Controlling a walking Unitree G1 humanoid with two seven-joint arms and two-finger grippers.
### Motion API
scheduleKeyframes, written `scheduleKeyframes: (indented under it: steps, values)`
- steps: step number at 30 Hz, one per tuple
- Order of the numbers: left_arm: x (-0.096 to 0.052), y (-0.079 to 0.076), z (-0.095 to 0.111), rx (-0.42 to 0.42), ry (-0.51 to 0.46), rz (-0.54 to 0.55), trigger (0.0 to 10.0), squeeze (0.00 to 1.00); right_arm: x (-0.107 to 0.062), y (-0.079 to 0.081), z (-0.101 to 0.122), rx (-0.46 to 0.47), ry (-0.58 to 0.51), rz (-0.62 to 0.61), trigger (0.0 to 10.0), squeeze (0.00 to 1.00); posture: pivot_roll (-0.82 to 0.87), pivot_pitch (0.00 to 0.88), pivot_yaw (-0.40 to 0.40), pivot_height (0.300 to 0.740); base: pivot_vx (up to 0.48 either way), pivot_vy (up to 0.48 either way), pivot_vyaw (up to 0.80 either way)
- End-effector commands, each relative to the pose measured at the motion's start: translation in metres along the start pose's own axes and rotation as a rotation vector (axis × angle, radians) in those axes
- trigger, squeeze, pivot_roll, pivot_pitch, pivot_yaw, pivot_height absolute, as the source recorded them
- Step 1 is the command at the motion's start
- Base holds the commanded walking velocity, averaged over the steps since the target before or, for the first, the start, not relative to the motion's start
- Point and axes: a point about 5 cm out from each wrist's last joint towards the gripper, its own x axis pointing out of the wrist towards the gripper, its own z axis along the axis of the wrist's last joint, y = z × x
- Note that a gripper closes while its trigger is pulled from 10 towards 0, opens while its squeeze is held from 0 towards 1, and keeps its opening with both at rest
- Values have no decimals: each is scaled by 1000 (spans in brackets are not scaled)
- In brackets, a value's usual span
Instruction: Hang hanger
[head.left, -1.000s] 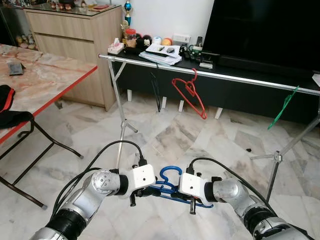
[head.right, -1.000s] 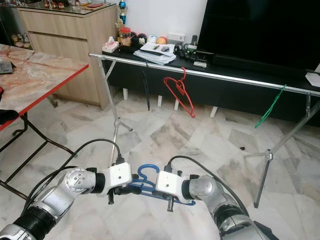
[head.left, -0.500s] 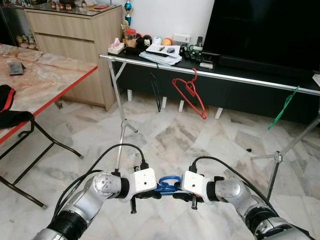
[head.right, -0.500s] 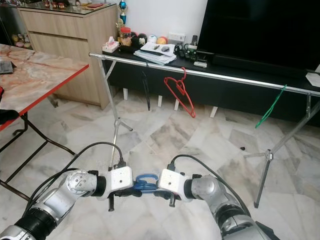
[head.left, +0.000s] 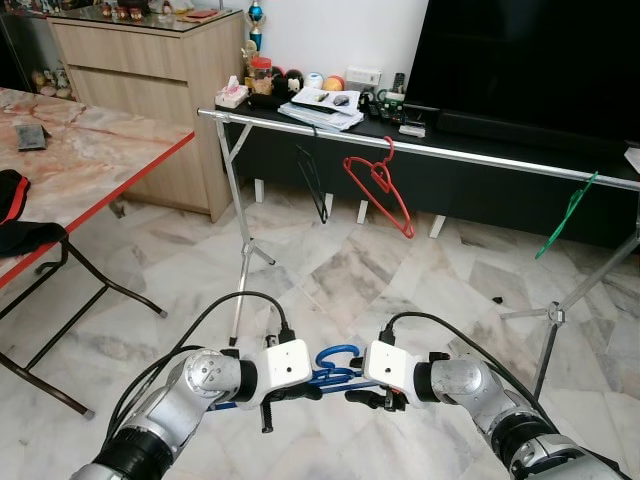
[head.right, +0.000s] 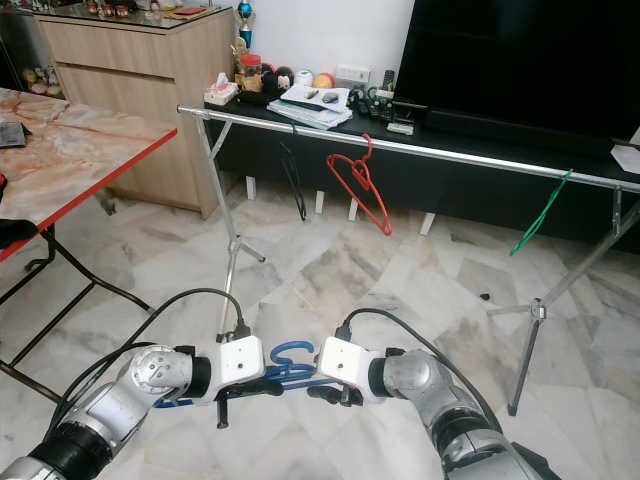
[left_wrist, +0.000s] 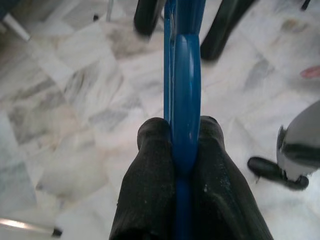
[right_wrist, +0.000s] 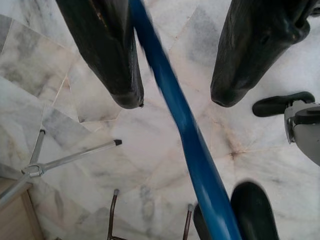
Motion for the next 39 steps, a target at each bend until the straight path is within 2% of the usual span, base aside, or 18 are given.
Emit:
scheduleKeyframes:
  steps: [1,9,15,16,17,19,20,21,22,24,25,27,29,31,32,33,35,39]
  values:
    - [-10,5,-10,3,48,38,0,0,-4,-1,-6,18,20,-1,10000,0,143,19,-90,740,0,0,0]
    - [-19,-4,-42,68,230,14,0,0,-5,1,-9,12,44,11,10000,0,138,21,-93,740,0,0,0]
    - [-25,-2,-63,-36,309,204,471,0,-6,8,-25,59,100,-56,10000,0,130,24,-95,740,0,0,0]
    - [-25,-1,-66,-109,276,315,9176,0,-8,8,-36,129,144,-168,10000,0,129,27,-100,740,0,0,0]
    - [-25,-1,-68,-170,255,379,10000,0,-9,9,-43,169,179,-233,10000,0,128,31,-100,740,0,0,0]
    - [-25,-1,-68,-270,204,472,10000,0,-10,13,-54,232,225,-337,10000,0,127,32,-100,740,0,0,0]
    - [-25,-1,-67,-364,136,563,10000,0,-9,20,-63,371,223,-435,10000,0,124,35,-99,740,0,0,0]
    - [-25,-1,-67,-364,136,563,10000,0,-9,20,-63,371,223,-435,10000,0,124,35,-99,740,0,0,0]
    - [-25,-1,-67,-416,104,604,10000,0,-9,25,-68,460,219,-482,10000,0,123,36,-97,740,0,0,0]
    - [-27,-5,-66,-538,1,715,10000,0,-11,48,-92,845,221,-694,10000,0,127,39,-88,740,0,0,0]
    - [-27,-5,-66,-538,1,715,10000,0,-11,48,-92,845,221,-694,10000,0,127,39,-88,740,0,0,0]
    - [-27,-9,-60,-599,-87,765,10000,0,-12,79,-112,1202,241,-847,10000,0,128,35,-85,740,0,0,0]
    - [-26,-9,-53,-589,-131,757,10000,0,-11,99,-121,1289,282,-872,10000,0,127,33,-82,740,0,0,0]
    - [-26,-9,-53,-589,-131,757,10000,0,-11,99,-121,1289,282,-872,10000,0,127,33,-82,740,0,0,0]
    - [-23,-7,-48,-569,-145,734,10000,0,-6,124,-126,1317,349,-833,10000,0,117,21,-75,740,0,0,0]
    - [-23,-7,-48,-569,-145,734,10000,0,-6,124,-126,1317,349,-833,10000,0,117,21,-75,740,0,0,0]
    - [-17,-4,-44,-518,-123,709,10000,0,1,147,-126,1259,394,-734,10000,0,110,8,-64,740,120,-137,0]
    - [-15,-2,-43,-517,-122,710,10000,0,-3,150,-130,1319,394,-777,10000,0,107,4,-61,740,247,-333,0]
